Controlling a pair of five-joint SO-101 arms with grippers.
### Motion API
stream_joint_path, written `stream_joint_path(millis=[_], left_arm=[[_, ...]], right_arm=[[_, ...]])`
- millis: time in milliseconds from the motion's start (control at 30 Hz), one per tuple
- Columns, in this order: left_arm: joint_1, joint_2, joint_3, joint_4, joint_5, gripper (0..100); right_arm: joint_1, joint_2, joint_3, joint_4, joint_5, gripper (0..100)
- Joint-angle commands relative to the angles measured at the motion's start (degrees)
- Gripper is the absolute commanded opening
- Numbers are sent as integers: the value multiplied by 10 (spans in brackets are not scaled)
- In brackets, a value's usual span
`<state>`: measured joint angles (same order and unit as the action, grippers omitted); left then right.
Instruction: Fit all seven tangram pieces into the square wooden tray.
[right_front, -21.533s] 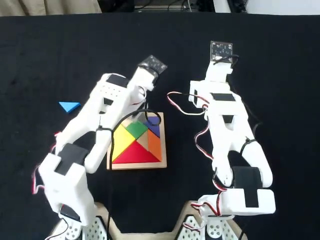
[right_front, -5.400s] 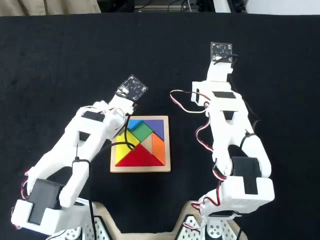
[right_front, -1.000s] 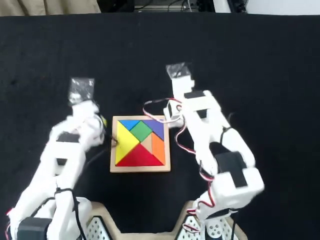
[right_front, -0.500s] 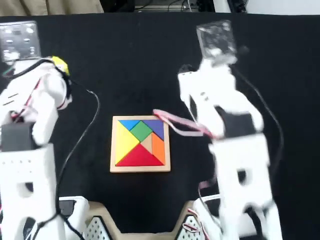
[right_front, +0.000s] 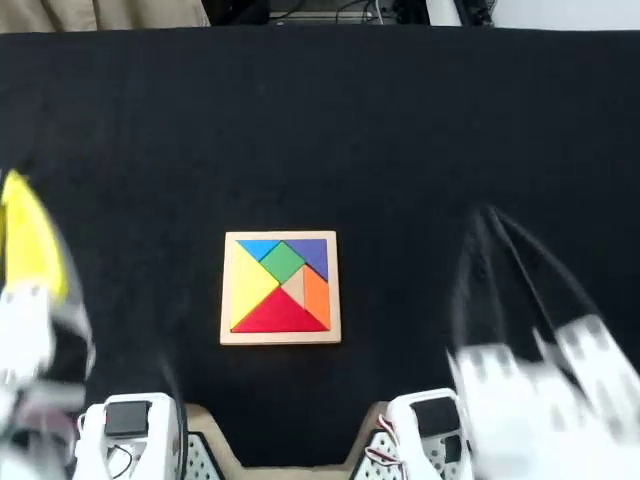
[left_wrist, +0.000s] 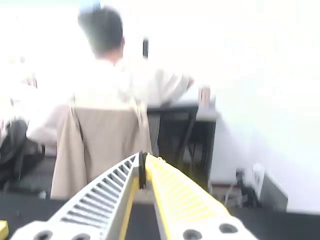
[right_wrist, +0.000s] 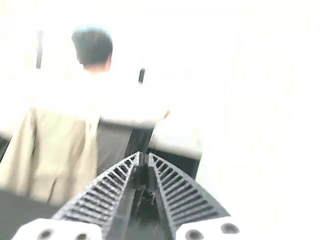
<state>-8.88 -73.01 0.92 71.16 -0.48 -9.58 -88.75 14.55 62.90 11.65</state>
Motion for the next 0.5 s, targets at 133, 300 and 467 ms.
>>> stream_joint_path(millis=[133,300,467], left_arm=[[13,-150,-15,39,-52,29],[51,-241,7,93,-62,29],[50,-320,118,162,-71,29]], right_arm=[[11,-129,-19,28,11,11],[11,-190,-19,71,11,11],[19,-193,-46,164,11,11]])
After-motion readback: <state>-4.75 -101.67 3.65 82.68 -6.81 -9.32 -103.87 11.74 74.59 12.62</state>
